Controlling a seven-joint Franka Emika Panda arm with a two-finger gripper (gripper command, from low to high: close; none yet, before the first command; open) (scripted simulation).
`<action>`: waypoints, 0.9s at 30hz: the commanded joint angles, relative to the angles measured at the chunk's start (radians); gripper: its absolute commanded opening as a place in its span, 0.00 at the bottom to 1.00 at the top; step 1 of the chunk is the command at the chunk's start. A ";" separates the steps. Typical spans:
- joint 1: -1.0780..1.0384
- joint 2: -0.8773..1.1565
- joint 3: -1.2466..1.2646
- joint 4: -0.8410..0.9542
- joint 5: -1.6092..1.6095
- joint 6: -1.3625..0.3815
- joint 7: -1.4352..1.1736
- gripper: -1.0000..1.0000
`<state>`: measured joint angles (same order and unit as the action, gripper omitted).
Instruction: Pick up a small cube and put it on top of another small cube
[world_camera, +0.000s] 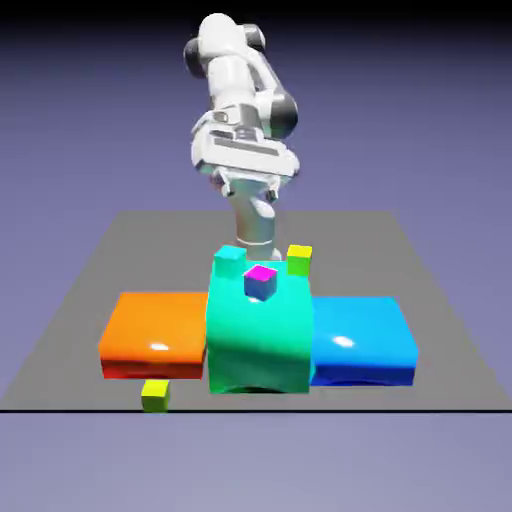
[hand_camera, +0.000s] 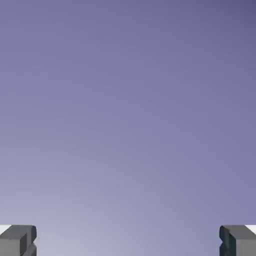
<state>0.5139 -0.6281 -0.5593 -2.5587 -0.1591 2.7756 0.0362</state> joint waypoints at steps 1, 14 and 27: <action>0.031 -0.004 -0.035 0.016 -0.010 -0.016 -0.044 0.50; 0.434 -0.050 -0.483 0.217 -0.137 -0.226 -0.609 0.50; 0.836 -0.097 -0.932 0.419 -0.265 -0.435 -1.174 0.50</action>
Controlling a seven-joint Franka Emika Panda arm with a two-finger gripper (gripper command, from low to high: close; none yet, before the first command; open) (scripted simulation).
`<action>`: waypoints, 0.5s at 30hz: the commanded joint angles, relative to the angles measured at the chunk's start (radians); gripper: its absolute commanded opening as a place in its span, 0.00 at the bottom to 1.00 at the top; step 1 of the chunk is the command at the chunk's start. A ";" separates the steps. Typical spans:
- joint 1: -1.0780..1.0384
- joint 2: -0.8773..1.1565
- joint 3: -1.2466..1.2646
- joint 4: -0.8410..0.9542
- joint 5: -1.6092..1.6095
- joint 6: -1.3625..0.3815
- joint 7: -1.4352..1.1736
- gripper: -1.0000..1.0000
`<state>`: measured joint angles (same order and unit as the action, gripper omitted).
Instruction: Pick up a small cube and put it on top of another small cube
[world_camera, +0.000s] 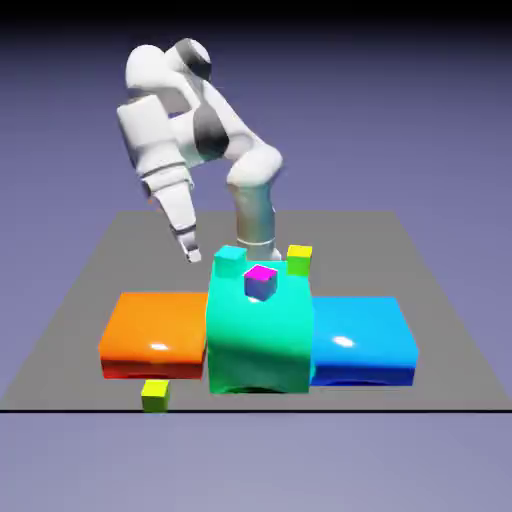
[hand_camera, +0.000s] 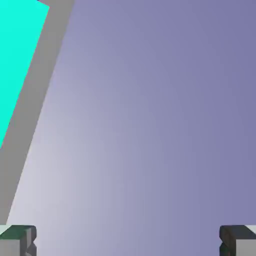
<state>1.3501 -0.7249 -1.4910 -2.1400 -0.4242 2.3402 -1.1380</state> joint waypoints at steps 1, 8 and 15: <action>0.031 -0.004 -0.035 0.016 -0.010 -0.016 -0.044 0.50; 0.248 -0.029 -0.276 0.124 -0.079 -0.129 -0.348 0.50; 0.465 -0.054 -0.518 0.233 -0.147 -0.242 -0.652 0.50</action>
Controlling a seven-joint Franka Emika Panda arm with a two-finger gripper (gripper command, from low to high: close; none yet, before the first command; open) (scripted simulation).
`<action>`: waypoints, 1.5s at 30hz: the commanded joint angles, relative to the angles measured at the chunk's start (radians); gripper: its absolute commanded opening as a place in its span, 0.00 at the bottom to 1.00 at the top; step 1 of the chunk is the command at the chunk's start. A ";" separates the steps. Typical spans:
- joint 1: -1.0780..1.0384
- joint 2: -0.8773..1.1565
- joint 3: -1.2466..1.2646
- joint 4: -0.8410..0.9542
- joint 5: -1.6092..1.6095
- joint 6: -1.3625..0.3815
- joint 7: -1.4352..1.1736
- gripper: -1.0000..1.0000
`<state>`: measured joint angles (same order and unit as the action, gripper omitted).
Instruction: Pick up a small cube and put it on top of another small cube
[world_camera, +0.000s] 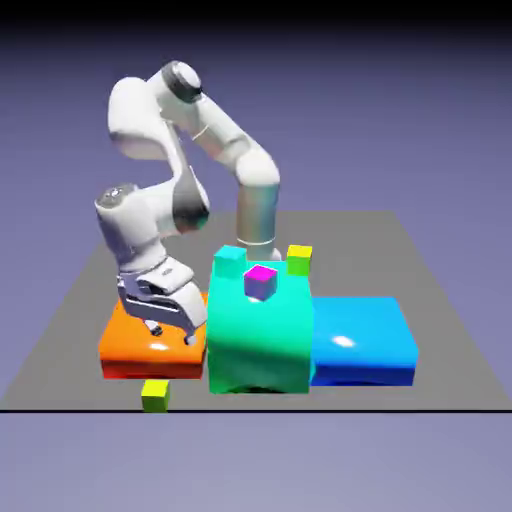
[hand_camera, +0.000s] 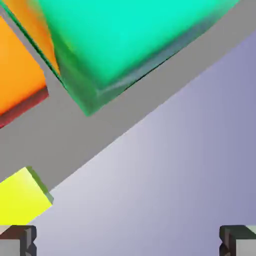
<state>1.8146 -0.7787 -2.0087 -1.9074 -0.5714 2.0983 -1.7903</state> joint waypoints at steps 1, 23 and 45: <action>0.031 -0.004 -0.035 0.016 -0.010 -0.016 -0.044 0.50; 0.213 -0.063 -0.227 0.128 -0.073 -0.144 -0.309 0.00; -0.406 -0.042 0.570 -0.193 0.030 -0.370 -0.129 0.00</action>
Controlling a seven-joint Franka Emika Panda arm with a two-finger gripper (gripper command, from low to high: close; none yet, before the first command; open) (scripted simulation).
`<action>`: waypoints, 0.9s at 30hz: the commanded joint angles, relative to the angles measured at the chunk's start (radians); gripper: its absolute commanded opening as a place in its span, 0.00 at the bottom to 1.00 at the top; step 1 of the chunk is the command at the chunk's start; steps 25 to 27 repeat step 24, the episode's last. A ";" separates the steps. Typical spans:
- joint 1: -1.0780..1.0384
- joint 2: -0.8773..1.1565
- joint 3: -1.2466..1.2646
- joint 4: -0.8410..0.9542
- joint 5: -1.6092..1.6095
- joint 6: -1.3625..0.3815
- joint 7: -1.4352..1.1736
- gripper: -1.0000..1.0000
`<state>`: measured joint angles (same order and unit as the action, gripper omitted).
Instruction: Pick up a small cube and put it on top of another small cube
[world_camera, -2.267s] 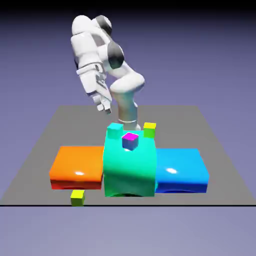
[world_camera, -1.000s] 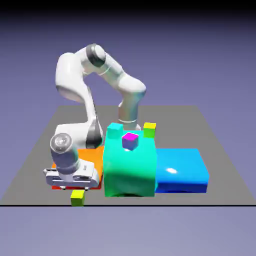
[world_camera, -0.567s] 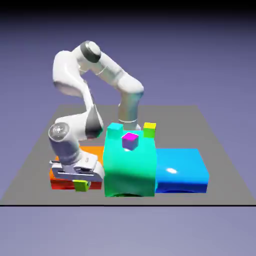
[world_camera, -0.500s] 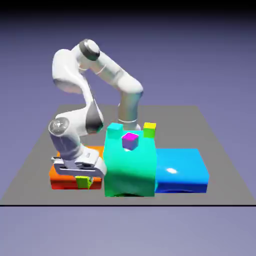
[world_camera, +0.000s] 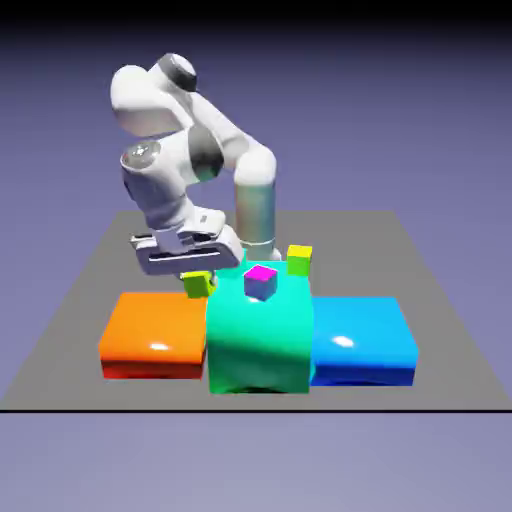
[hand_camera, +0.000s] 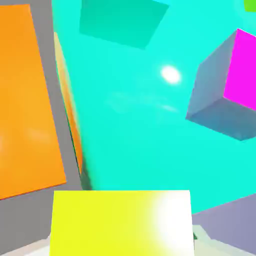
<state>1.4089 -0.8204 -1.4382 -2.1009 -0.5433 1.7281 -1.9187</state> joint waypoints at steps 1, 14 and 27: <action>-0.028 0.004 0.036 -0.017 0.006 -0.016 -0.004 0.00; -0.383 0.059 0.504 -0.234 0.051 -0.228 -0.053 0.00; -0.385 0.056 0.424 -0.357 -0.011 -0.122 -0.076 1.00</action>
